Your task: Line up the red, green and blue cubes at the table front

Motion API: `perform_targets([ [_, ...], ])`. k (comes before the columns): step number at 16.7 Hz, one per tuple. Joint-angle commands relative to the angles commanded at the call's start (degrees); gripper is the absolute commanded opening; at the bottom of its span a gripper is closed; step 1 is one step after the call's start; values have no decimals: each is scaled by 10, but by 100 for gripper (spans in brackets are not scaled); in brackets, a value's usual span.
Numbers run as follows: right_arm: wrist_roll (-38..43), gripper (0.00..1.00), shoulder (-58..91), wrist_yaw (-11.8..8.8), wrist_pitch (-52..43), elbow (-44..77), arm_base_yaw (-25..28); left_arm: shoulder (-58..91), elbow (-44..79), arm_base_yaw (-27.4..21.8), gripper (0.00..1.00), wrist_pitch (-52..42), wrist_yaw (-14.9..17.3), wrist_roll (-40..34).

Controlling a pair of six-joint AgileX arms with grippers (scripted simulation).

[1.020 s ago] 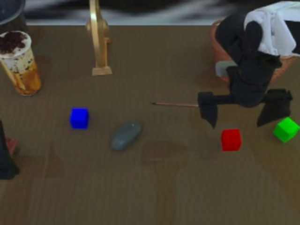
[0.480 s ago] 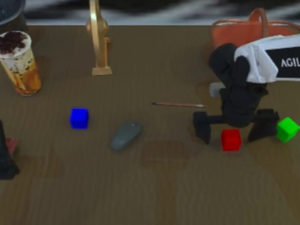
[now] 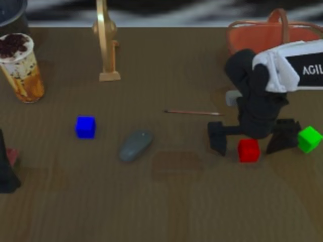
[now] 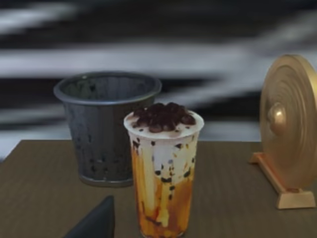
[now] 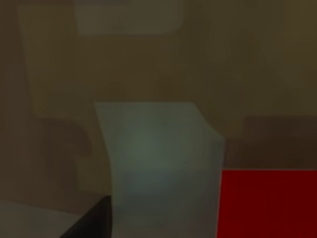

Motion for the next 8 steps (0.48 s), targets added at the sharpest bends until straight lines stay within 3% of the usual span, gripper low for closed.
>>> perform_targets([
  [8,0,25,0,0,0,0,0,0,0,0,100,0,0,0],
])
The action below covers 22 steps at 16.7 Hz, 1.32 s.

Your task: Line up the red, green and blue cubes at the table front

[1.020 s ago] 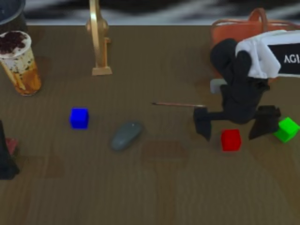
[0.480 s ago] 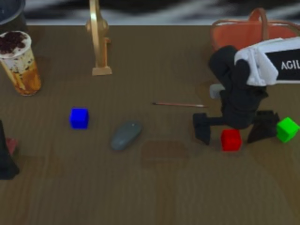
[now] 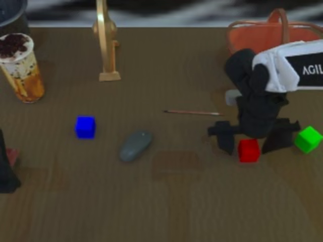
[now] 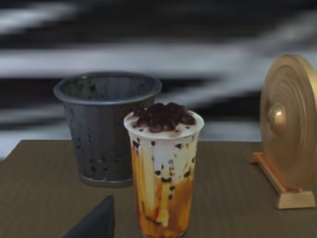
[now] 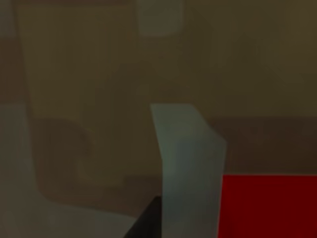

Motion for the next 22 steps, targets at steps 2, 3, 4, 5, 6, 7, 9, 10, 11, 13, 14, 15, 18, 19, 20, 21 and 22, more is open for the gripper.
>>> perform_targets([
  [2,0,10,0,0,0,0,0,0,0,0,100,0,0,0],
  [3,0,2,0,0,0,0,0,0,0,0,100,0,0,0],
  [4,0,0,0,0,0,0,0,0,0,0,100,0,0,0],
  [5,0,0,0,0,0,0,0,0,0,0,100,0,0,0],
  [6,0,0,0,0,0,0,0,0,0,0,100,0,0,0],
  [7,0,0,0,0,0,0,0,0,0,0,100,0,0,0],
  [9,0,0,0,0,0,0,0,0,0,0,100,0,0,0],
  [10,0,0,0,0,0,0,0,0,0,0,100,0,0,0],
  [11,0,0,0,0,0,0,0,0,0,0,100,0,0,0],
  [13,-5,0,-25,8,-13,9,-1,0,0,0,100,0,0,0],
  [14,-5,0,-28,8,-21,15,0,0,0,0,100,0,0,0],
  [15,-5,0,-34,8,-35,23,0,0,0,0,100,0,0,0],
  [18,-5,0,-62,8,-102,55,2,0,0,0,100,0,0,0],
  [19,-5,0,-71,8,-123,66,3,0,0,0,100,0,0,0],
  [20,-6,0,-80,8,-137,74,3,0,0,0,100,0,0,0],
  [21,-6,0,-86,8,-145,79,4,0,0,0,100,0,0,0],
  [22,-6,0,-88,7,-148,81,4,0,0,0,100,0,0,0],
])
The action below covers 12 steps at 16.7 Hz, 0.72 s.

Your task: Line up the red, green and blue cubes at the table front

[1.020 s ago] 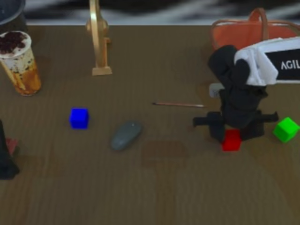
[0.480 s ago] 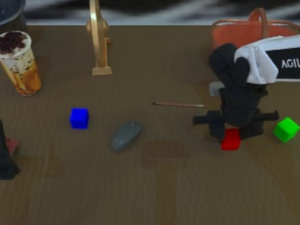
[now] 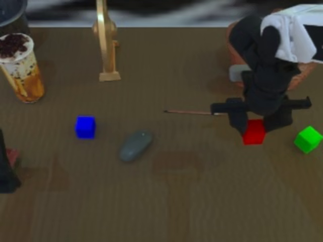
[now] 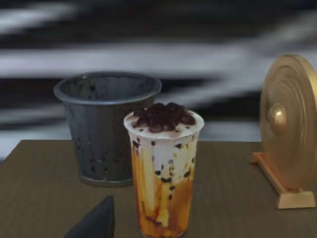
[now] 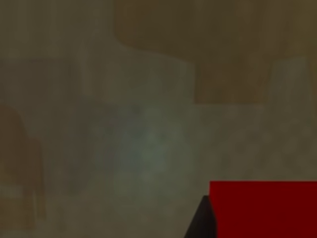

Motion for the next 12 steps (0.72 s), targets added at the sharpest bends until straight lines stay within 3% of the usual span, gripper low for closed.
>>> perform_targets([
  [6,23,0,17,1,-11,21,19,0,0,0,100,0,0,0],
  [12,200,0,101,6,-90,176,178,0,0,0,100,0,0,0],
])
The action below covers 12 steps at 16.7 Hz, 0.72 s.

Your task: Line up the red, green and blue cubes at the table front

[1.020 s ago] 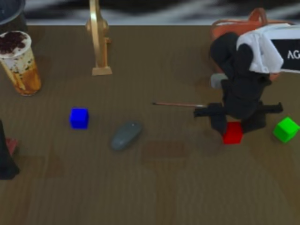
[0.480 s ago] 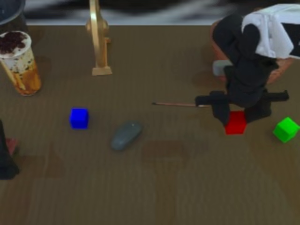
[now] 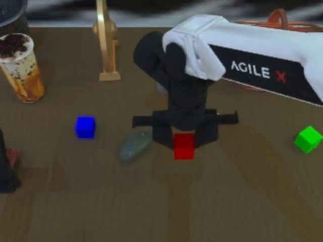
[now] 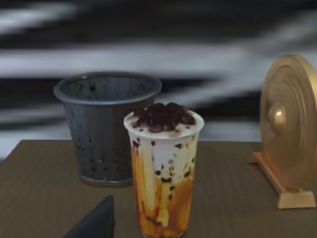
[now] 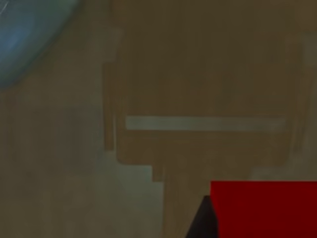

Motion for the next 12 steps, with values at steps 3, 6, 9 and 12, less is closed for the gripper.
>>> perform_targets([
  [3,97,0,39,2,-39,78,88,0,0,0,100,0,0,0],
  [6,147,0,58,5,-61,127,138,0,0,0,100,0,0,0],
  [9,152,0,60,5,-63,131,143,0,0,0,100,0,0,0],
  [12,152,0,57,4,-60,128,142,0,0,0,100,0,0,0],
])
